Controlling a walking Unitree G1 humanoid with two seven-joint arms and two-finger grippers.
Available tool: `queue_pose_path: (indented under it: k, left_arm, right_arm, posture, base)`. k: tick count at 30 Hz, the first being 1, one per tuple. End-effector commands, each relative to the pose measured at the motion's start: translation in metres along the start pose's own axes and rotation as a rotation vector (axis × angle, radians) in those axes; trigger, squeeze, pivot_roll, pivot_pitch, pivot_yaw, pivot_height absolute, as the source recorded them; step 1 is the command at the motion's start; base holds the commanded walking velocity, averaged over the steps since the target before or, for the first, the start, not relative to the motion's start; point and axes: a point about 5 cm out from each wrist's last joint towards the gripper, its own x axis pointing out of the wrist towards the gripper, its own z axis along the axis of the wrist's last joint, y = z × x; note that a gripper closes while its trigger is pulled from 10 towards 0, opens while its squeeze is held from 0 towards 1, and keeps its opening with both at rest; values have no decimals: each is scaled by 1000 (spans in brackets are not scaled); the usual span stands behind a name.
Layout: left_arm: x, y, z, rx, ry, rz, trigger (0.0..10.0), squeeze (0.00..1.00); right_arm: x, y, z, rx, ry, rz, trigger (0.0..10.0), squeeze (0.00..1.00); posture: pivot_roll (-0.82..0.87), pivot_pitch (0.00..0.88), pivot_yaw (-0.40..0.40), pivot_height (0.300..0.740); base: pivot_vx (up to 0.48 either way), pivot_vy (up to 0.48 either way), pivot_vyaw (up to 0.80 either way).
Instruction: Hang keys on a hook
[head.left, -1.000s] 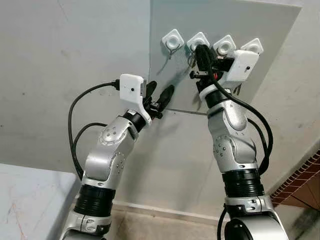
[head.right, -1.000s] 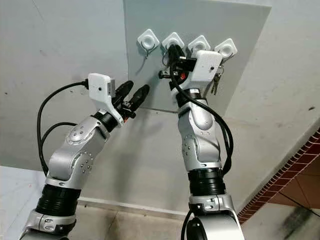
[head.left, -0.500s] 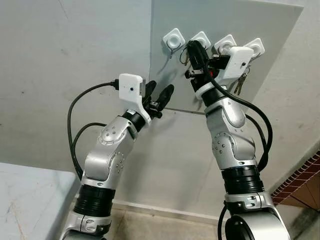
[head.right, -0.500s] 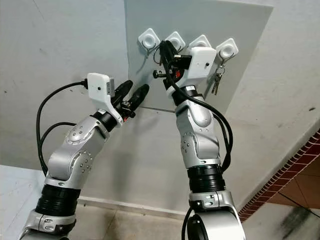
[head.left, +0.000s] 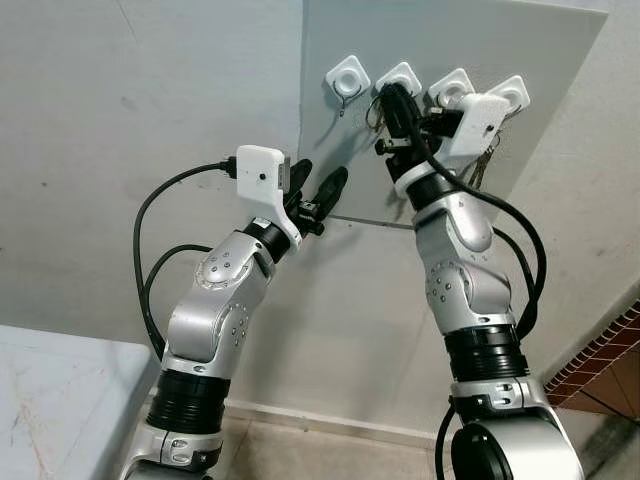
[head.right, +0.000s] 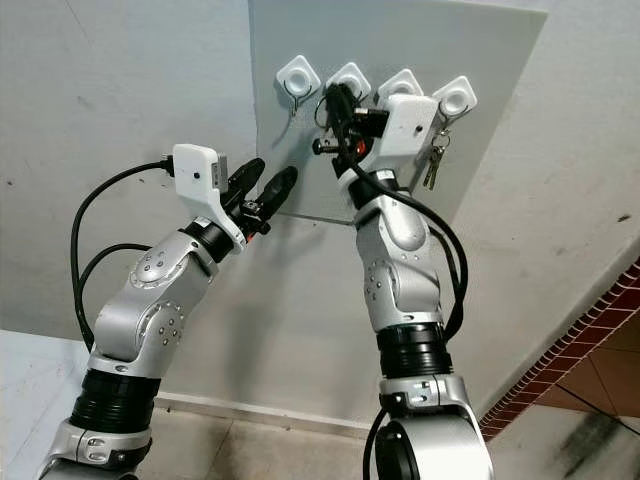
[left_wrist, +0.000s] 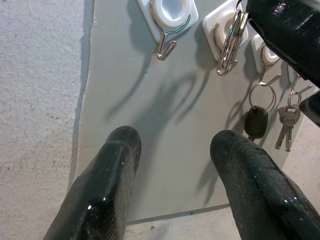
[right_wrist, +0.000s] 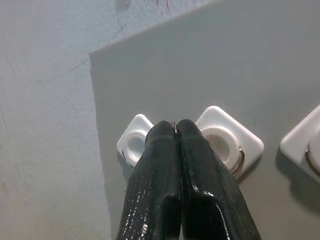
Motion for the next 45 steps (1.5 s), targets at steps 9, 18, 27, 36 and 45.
queue_pose_path:
  k: [9,18,27,36,45]
  left_arm:
    - [0,-2,3,-7,-8,0,10000,0]
    - [-1,-1,3,-13,-9,4,10000,0]
    - [-1,-1,3,-16,-10,4,10000,0]
    - [0,-1,3,-15,-10,7,10000,0]
    - [-1,-1,4,-16,-12,13,10000,0]
  right_arm:
    - [3,-14,7,-18,-25,-44,10000,0]
    - [-9,-25,0,-31,2,-84,10000,0]
    - [-21,-28,-8,-60,49,-69,10000,0]
    - [-28,-24,-11,-110,63,-21,10000,0]
    - [-28,-23,-13,-112,74,-13,10000,541]
  posture:
    - [1,0,-50,740]
    - [1,0,-50,740]
    - [1,0,-50,740]
    - [0,0,-48,740]
    - [1,0,-49,740]
  base:
    - [0,0,0]
    - [0,0,0]
    - [0,0,0]
    - [0,0,0]
    - [0,0,0]
